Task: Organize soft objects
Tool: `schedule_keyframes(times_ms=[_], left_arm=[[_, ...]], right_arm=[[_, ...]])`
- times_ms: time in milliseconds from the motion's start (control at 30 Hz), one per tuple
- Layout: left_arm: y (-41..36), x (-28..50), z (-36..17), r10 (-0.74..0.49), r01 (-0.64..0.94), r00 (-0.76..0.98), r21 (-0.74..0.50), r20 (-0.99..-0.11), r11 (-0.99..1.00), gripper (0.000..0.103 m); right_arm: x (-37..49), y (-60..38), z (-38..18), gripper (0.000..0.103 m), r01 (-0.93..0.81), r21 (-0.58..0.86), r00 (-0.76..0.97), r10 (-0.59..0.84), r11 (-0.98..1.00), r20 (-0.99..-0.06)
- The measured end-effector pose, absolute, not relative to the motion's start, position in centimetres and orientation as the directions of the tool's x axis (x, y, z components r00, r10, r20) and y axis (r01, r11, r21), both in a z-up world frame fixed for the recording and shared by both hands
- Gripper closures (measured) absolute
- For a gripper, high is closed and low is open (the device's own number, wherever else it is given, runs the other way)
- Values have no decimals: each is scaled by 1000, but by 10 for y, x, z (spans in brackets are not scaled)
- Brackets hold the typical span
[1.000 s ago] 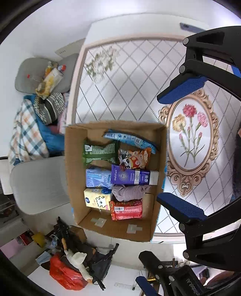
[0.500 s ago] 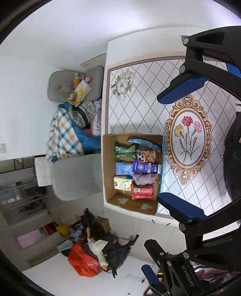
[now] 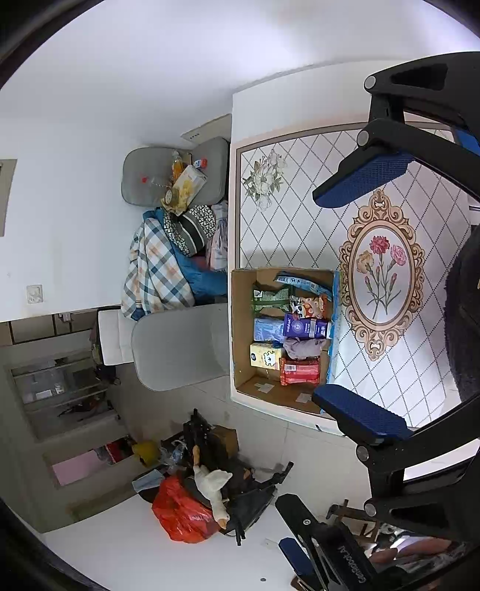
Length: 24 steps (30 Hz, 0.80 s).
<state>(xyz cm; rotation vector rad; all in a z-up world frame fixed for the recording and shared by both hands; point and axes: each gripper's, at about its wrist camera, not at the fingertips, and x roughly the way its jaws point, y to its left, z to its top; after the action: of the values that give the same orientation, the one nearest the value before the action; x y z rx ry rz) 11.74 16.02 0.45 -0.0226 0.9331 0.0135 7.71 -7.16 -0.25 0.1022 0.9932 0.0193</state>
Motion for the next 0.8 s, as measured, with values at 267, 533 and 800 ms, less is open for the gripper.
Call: schedule_keyframes(times_ms=[267,533,800], left_arm=[[155,111,8,8,-15,605,-2,-796,1000,4],[148,108,7,7,-6,601,5,-799,1000,4],[147,109,6,11,0,598,14,-801,1000,4]], right_arm=[[72,-75,2,5,41,88,556,51,995,-830],[68,-75,2,5,43,86,560,47,995,-827],[67,-77,1,5,41,78,554,42,996,-832]])
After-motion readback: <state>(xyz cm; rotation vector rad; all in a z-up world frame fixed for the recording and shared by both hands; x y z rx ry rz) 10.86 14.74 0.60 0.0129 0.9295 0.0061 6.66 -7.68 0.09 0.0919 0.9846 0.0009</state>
